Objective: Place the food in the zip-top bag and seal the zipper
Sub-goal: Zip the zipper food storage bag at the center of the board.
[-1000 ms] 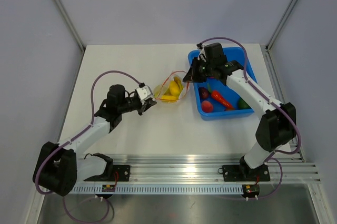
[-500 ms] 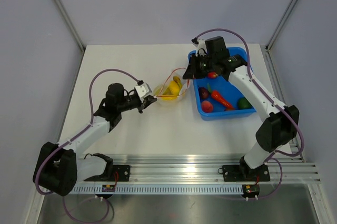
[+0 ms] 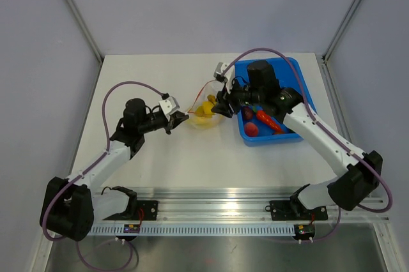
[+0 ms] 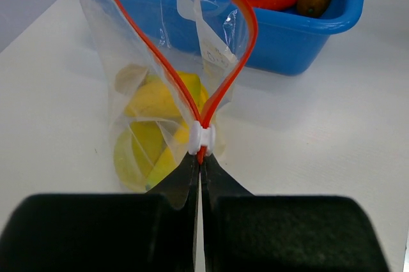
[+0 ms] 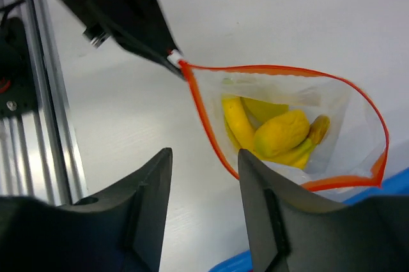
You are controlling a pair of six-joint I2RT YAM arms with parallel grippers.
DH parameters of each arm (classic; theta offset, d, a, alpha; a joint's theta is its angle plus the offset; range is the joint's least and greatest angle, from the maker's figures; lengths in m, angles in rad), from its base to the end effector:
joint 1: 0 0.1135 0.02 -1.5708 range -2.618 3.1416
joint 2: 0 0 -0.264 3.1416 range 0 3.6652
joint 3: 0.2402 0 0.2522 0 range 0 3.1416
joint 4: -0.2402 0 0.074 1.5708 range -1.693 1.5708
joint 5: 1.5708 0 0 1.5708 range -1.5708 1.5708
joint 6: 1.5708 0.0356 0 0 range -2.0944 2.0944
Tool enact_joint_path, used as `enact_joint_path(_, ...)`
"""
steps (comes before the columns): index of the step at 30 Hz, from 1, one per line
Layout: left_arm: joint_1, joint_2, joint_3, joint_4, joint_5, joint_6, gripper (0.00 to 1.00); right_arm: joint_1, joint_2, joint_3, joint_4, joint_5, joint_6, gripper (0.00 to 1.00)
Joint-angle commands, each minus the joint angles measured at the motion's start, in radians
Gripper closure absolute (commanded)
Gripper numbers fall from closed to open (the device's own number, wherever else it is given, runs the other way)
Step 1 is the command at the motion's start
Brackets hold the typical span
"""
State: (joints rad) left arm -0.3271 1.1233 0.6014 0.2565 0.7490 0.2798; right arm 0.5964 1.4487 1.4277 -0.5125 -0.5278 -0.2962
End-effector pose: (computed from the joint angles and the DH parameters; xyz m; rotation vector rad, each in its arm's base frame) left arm 0.2238 -0.1015 0.2551 1.0213 1.5078 -0.7169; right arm 0.2582 0.1969 0.3771 -1.1889 1.7404 0.7343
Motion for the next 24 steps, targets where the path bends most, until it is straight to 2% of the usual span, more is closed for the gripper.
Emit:
enact_joint_path(1, 0.022, -0.019, 0.066, 0.072, 0.072, -0.028, 1.0, 0.023, -0.105, -0.122, 0.276, -0.132, -0.267, 0.45)
enact_joint_path(3, 0.026, -0.01, 0.077, 0.067, 0.085, -0.036, 1.0, 0.025, -0.065, -0.092, 0.27, -0.171, -0.296, 0.44)
enact_joint_path(6, 0.034, -0.002, 0.08, 0.072, 0.098, -0.042, 1.0, 0.034, 0.013, 0.014, 0.152, -0.216, -0.383, 0.44)
enact_joint_path(14, 0.059, -0.005, 0.086, 0.064, 0.125, -0.048, 1.0, 0.068, 0.147, 0.164, 0.042, -0.238, -0.514, 0.43)
enact_joint_path(24, 0.071, 0.004, 0.095, 0.05, 0.141, -0.044, 1.0, 0.131, 0.268, 0.229, -0.023, -0.236, -0.566, 0.41)
